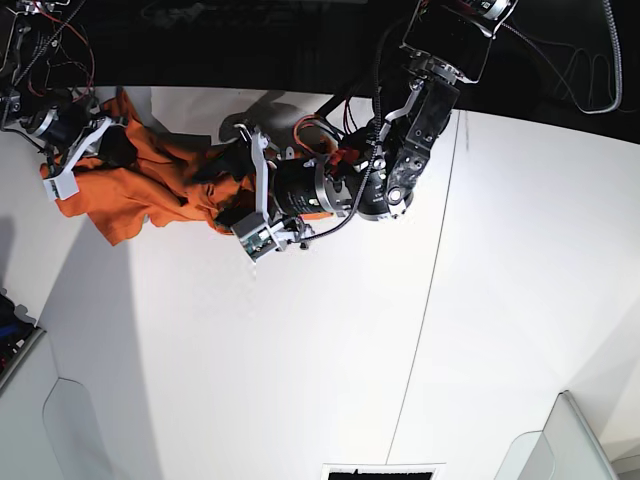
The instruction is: Layout the t-shirt on the table in an organized manner, then fold the t-shirt properly
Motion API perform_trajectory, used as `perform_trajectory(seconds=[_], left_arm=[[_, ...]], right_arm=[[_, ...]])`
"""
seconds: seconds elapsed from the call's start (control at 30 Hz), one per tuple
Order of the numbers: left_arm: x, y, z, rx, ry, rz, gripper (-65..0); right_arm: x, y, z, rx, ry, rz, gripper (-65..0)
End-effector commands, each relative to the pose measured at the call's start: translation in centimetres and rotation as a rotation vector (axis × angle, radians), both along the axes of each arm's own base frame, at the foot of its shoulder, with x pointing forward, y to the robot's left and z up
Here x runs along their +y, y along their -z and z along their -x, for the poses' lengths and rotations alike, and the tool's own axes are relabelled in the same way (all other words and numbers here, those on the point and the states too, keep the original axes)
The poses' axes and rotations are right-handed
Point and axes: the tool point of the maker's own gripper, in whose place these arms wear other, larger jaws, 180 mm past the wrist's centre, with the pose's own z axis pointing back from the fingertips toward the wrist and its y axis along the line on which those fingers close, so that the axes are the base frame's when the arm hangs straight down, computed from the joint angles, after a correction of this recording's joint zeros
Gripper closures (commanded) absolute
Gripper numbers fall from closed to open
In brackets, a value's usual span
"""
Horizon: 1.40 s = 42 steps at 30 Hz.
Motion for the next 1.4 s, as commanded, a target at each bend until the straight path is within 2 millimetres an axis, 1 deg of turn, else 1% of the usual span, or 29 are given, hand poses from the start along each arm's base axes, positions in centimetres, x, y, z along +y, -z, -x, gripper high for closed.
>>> perform_trajectory(seconds=[0.0,0.1,0.17,0.23,0.37,0.4,0.43,0.53,0.6,0.63,0.67,0.7,0.77,0.87,0.93,1.03,1.13,1.2,1.27,1.33,1.37], left_arm=[[-1.1,-2.4,-0.4,-0.039,0.018,0.075,-45.6],[-1.7,-3.6,0.2,-0.022,0.036,0.138,-45.5],[-1.7,-4.4,0.1,-0.02,0.032,0.169,-45.5],[-1.2,-5.1,-0.5,-0.03,0.008,0.192,-45.5],[0.2,-8.0,-2.1,-0.025,-0.046,0.313,-45.5],[0.2,-7.8,-2.2,-0.032,-0.047,0.299,-45.5],[0.2,-7.1,-2.2,-0.047,-0.046,0.256,-45.5],[-0.3,-4.1,-1.6,-0.109,-0.011,0.072,-45.5],[-0.6,-2.9,-1.9,-0.129,-0.049,-0.016,-45.4],[-0.6,-2.5,-2.5,-0.156,-0.084,-0.054,-45.4],[-0.2,-2.1,-3.4,-0.182,-0.147,-0.098,-45.4],[0.4,-1.7,-4.5,-0.204,-0.23,-0.144,-45.3],[1.9,-1.1,-6.0,-0.251,-0.36,-0.244,-45.4],[3.5,-0.8,-7.1,-0.316,-0.489,-0.358,-45.4],[4.0,-1.0,-7.4,-0.341,-0.54,-0.387,-45.4],[3.6,-2.1,-7.1,-0.354,-0.554,-0.352,-45.4],[3.3,-4.4,-6.5,-0.379,-0.566,-0.29,-45.3],[3.6,-5.7,-6.3,-0.398,-0.577,-0.261,-45.3],[4.7,-6.8,-6.5,-0.417,-0.61,-0.248,-45.3],[6.6,-7.7,-7.2,-0.435,-0.667,-0.243,-45.3],[7.8,-8.0,-7.7,-0.441,-0.702,-0.247,-45.3]], right_arm=[[-1.1,0.5,0.5,0.037,-0.011,0.058,0.0],[-1.1,0.5,0.5,0.037,-0.011,0.058,0.0],[-1.1,0.5,0.5,0.037,-0.011,0.059,0.0],[-1.1,0.5,0.5,0.037,-0.011,0.058,0.0],[-1.1,0.4,0.5,0.035,-0.01,0.057,0.0],[-1.1,0.4,0.5,0.034,-0.009,0.057,0.0],[-1.1,0.4,0.5,0.034,-0.009,0.057,0.0],[-1.2,0.5,0.5,0.036,-0.011,0.062,0.0],[-1.2,0.5,0.5,0.036,-0.011,0.064,0.0],[-1.2,0.5,0.5,0.036,-0.011,0.063,0.0],[-1.2,0.5,0.5,0.035,-0.01,0.063,0.0],[-1.2,0.5,0.5,0.036,-0.011,0.063,0.0],[-1.2,0.5,0.5,0.036,-0.011,0.063,0.0],[-1.2,0.5,0.5,0.037,-0.011,0.064,0.0],[-1.2,0.5,0.5,0.036,-0.011,0.064,0.0],[-1.2,0.4,0.4,0.03,-0.008,0.063,0.0],[-1.2,0.4,0.4,0.029,-0.008,0.063,0.0],[-1.2,0.4,0.4,0.029,-0.008,0.063,0.0],[-1.3,0.4,0.4,0.031,-0.009,0.065,0.0],[-1.4,0.6,0.5,0.037,-0.011,0.078,0.0],[-1.5,0.6,0.6,0.038,-0.012,0.081,0.0]])
